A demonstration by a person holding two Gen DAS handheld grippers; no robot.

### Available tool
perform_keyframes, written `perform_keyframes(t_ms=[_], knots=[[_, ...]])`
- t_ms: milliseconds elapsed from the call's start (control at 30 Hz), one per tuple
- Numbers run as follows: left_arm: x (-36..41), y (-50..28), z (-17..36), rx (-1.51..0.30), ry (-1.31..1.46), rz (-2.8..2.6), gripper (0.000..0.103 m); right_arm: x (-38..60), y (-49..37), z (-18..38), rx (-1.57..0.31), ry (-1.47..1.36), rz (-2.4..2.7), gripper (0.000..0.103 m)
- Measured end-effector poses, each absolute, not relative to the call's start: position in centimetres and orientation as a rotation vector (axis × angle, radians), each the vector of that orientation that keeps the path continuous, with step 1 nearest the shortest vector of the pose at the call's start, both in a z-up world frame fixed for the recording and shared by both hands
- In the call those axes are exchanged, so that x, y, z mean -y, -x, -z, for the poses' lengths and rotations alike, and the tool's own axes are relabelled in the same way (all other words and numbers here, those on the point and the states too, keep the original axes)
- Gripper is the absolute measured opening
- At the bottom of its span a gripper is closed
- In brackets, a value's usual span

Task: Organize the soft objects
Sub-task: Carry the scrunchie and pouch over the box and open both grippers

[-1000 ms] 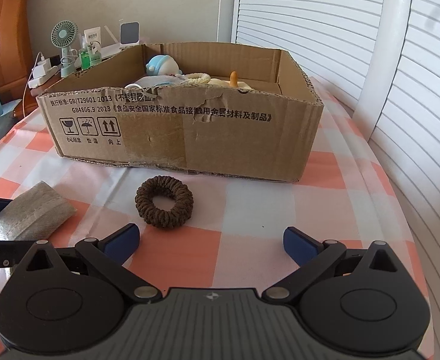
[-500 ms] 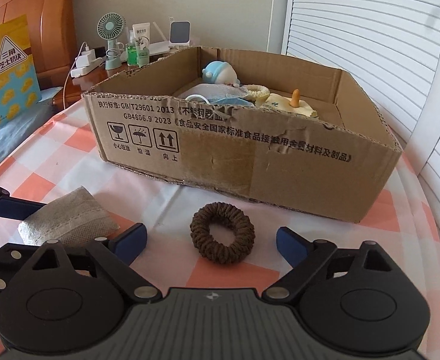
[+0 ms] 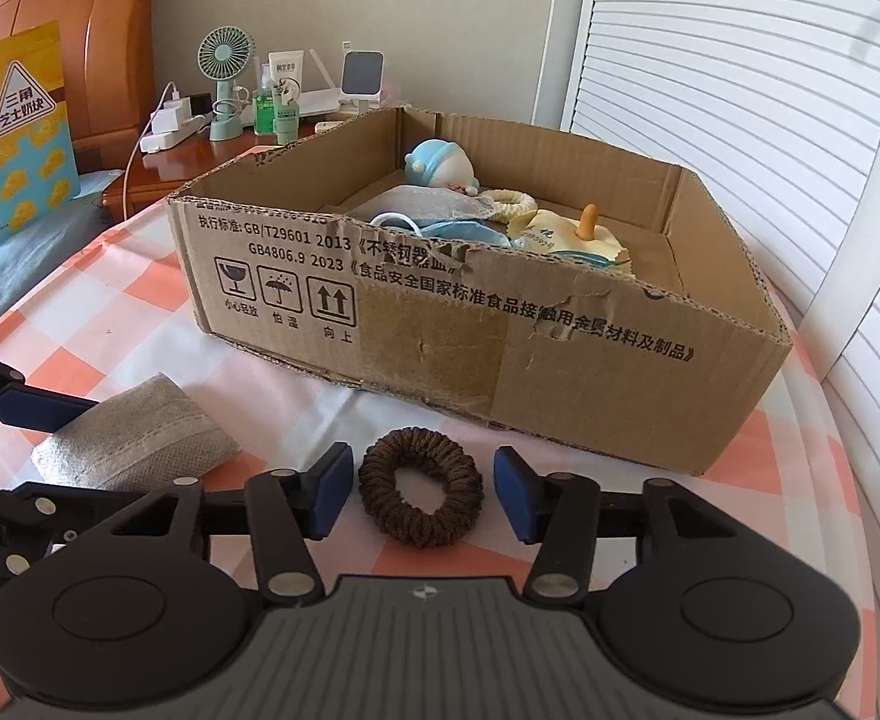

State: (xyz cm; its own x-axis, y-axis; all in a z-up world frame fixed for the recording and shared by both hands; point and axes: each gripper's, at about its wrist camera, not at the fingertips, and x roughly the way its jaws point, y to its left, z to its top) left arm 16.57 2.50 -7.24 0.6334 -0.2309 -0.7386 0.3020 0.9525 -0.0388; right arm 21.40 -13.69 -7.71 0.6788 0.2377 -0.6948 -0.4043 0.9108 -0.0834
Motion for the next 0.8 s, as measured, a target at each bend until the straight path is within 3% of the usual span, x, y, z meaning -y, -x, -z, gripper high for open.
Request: perform_keyframes(t_ms=[167, 233, 333, 800], knots=[[-2.6, -16.6, 7.2, -0.833, -0.083, 0.306, 0.049, 13.7, -21.6, 7.7, -0.745, 0.235, -0.374, 0.056], [-2.7, -16.6, 7.1, -0.834, -0.077, 0.31, 0.046, 13.5, -21.4, 7.6, -0.745, 0.241, -0.371, 0.048], [-2.9, -16.5, 6.8, -0.835, -0.077, 0.318, 0.042, 13.5, -20.9, 7.4, -0.744, 0.25, -0.371, 0.046], [-3.5, -14.8, 3.9, -0.827, -0.13, 0.389, 0.037, 15.4, -17.3, 3.6, -0.695, 0.236, -0.402, 0.046]])
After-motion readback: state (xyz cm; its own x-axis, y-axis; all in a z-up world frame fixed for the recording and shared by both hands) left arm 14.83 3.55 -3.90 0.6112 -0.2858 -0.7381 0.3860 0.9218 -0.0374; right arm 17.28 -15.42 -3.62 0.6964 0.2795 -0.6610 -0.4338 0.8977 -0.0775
